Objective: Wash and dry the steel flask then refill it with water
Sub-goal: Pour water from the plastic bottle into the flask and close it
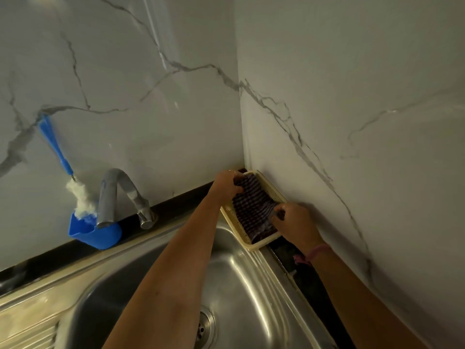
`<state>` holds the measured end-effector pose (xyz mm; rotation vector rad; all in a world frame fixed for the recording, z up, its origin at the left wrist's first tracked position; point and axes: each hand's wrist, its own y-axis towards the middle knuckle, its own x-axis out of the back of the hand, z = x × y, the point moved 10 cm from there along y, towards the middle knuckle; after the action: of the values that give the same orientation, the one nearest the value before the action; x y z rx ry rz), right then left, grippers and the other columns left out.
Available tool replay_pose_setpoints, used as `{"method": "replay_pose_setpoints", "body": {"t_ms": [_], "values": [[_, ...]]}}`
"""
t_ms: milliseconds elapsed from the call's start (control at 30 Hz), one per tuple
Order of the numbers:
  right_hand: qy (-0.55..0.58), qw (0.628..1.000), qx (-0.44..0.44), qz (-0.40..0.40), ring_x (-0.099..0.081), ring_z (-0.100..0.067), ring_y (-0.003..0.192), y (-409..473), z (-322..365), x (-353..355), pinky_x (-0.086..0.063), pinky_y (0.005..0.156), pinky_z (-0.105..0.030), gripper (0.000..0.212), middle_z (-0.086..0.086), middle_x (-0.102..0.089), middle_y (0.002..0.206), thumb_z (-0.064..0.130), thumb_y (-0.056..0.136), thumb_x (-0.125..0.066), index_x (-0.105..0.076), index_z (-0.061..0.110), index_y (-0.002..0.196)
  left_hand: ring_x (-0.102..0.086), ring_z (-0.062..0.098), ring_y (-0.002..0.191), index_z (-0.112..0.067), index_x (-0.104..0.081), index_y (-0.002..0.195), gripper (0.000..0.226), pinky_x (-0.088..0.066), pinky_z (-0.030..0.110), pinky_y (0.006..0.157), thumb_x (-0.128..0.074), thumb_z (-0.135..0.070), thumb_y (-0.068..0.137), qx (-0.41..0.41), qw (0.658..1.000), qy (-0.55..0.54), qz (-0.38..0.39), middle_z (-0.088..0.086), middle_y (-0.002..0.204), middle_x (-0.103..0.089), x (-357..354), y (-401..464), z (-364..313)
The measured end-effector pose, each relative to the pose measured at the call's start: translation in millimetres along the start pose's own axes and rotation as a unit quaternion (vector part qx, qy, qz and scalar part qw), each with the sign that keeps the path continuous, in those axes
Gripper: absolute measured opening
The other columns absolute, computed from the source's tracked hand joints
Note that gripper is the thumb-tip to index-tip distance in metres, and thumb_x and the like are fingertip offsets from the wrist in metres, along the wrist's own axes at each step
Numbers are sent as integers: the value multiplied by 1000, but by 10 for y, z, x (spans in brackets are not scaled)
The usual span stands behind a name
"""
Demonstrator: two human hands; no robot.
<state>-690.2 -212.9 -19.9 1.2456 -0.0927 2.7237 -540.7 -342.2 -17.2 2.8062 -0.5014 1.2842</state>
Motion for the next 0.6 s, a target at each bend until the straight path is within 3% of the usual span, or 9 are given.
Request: {"method": "replay_pose_setpoints", "body": {"t_ms": [100, 233, 333, 467, 600], "values": [[-102, 994, 9, 24, -43, -11, 55, 50, 20, -119, -30, 47, -14, 35, -1, -46, 61, 10, 90, -53, -43, 9, 56, -56, 24, 124, -3, -51, 139, 57, -43, 24, 91, -72, -1, 86, 3, 1000, -4, -18, 9, 134, -60, 26, 20, 7], [-184, 982, 23, 28, -48, -18, 83, 31, 64, -175, -39, 72, -25, 40, -5, -46, 82, 15, 92, -49, -29, 15, 57, -55, 23, 125, -7, -56, 134, 48, -45, 32, 103, -68, -1, 88, -13, 996, 7, -92, 8, 136, -57, 225, -5, -13], [-206, 978, 36, 27, -49, -19, 91, -11, 84, -175, -41, 83, -27, 40, -6, -45, 87, 15, 94, -47, -27, 17, 59, -57, 19, 121, -13, -60, 131, 41, -47, 26, 98, -62, 0, 92, -21, 990, -11, -142, 4, 136, -57, 398, -87, -8], [-177, 984, 21, 9, -46, -18, 83, -46, 52, -120, -35, 68, -24, 40, -6, -44, 86, 12, 92, -50, -29, 17, 58, -58, 14, 116, -16, -62, 128, 34, -45, 20, 91, -58, -6, 96, -18, 982, -38, -183, 1, 133, -59, 552, -268, 40], [-147, 988, 39, -12, -49, -18, 84, -124, 107, -28, -32, 64, -20, 25, -4, -45, 87, 14, 92, -53, -46, 12, 68, -59, 11, 109, -15, -63, 125, 30, -48, 18, 88, -57, -7, 96, -16, 976, -72, -205, 1, 130, -60, 647, -523, 83]]}}
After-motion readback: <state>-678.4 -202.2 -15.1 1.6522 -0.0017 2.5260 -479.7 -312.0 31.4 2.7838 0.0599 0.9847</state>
